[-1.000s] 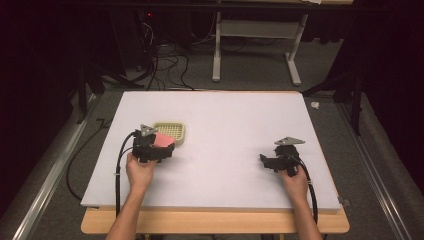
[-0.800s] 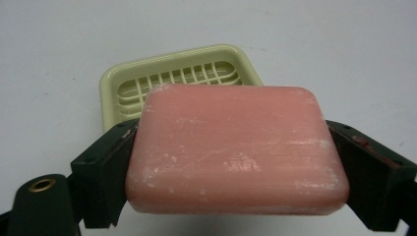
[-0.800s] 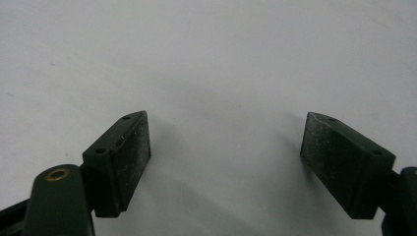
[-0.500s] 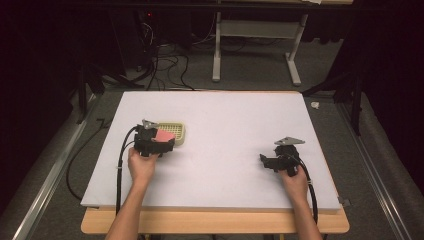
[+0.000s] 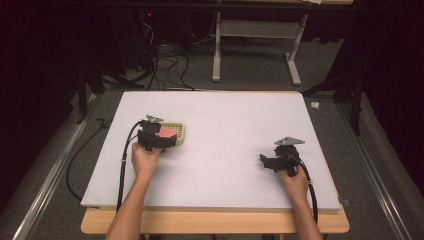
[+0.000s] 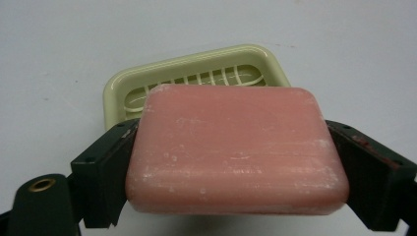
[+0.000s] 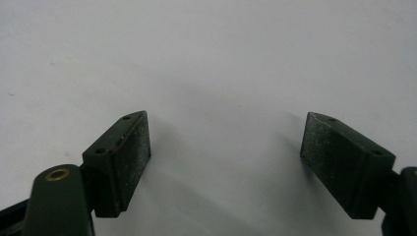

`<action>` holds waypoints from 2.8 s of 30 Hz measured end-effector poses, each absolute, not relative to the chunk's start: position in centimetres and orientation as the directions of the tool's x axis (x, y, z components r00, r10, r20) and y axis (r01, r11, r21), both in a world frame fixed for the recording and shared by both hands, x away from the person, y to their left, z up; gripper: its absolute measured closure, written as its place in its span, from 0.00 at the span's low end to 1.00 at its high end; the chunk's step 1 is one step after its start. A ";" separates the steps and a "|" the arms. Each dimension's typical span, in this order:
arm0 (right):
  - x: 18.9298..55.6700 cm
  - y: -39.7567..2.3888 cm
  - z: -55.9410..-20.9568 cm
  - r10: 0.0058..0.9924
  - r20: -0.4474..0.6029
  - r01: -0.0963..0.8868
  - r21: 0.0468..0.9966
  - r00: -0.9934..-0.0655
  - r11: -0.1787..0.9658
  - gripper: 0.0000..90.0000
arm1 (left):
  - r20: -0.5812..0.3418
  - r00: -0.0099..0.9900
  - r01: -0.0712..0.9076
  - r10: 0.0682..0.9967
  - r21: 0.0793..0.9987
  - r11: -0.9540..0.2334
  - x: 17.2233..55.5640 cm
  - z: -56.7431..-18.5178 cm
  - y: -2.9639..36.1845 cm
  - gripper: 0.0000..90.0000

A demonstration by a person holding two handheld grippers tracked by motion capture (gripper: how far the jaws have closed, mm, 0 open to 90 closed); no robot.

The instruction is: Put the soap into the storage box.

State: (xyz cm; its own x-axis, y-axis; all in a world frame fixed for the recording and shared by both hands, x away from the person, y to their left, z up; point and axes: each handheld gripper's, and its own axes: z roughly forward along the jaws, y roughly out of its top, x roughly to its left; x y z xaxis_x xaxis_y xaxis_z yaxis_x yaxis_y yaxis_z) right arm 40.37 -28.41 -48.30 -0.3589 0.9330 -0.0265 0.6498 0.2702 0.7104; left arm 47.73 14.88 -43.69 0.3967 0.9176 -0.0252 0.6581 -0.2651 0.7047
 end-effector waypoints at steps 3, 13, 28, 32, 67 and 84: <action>40.4 -28.4 -48.3 0.933 -0.026 0.650 0.710 -0.360 0.271 0.22 | -0.045 0.389 0.666 0.920 0.704 -0.247 48.1 -43.9 14.9 0.15; 40.4 -28.4 -48.3 0.933 -0.025 0.650 0.710 -0.360 0.270 0.22 | -0.029 0.363 0.685 0.931 0.686 -0.246 49.0 -44.6 14.7 0.15; 40.4 -28.4 -48.3 0.932 -0.026 0.650 0.710 -0.361 0.271 0.22 | -0.079 0.332 0.711 0.940 0.675 -0.195 50.5 -45.0 14.5 0.15; 40.4 -28.4 -48.3 0.932 -0.025 0.650 0.710 -0.360 0.270 0.22 | -0.077 0.336 0.711 0.939 0.675 -0.199 50.5 -45.0 14.6 0.15; 40.4 -28.4 -48.3 0.933 -0.025 0.650 0.710 -0.360 0.270 0.22 | 0.000 0.404 0.629 0.915 0.726 -0.278 47.9 -42.6 14.2 0.10; 40.4 -28.4 -48.3 0.933 -0.025 0.650 0.710 -0.360 0.270 0.22 | -0.016 0.430 0.592 0.903 0.760 -0.268 46.0 -41.7 14.5 0.13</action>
State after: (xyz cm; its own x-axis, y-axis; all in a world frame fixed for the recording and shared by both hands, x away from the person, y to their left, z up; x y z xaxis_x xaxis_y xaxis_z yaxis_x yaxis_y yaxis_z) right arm 40.36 -28.39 -48.30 -0.3601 0.9326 -0.0255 0.6501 0.2704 0.7101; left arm 46.04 14.53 -41.66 0.4299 0.9027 -0.0162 0.5919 -0.2683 0.7601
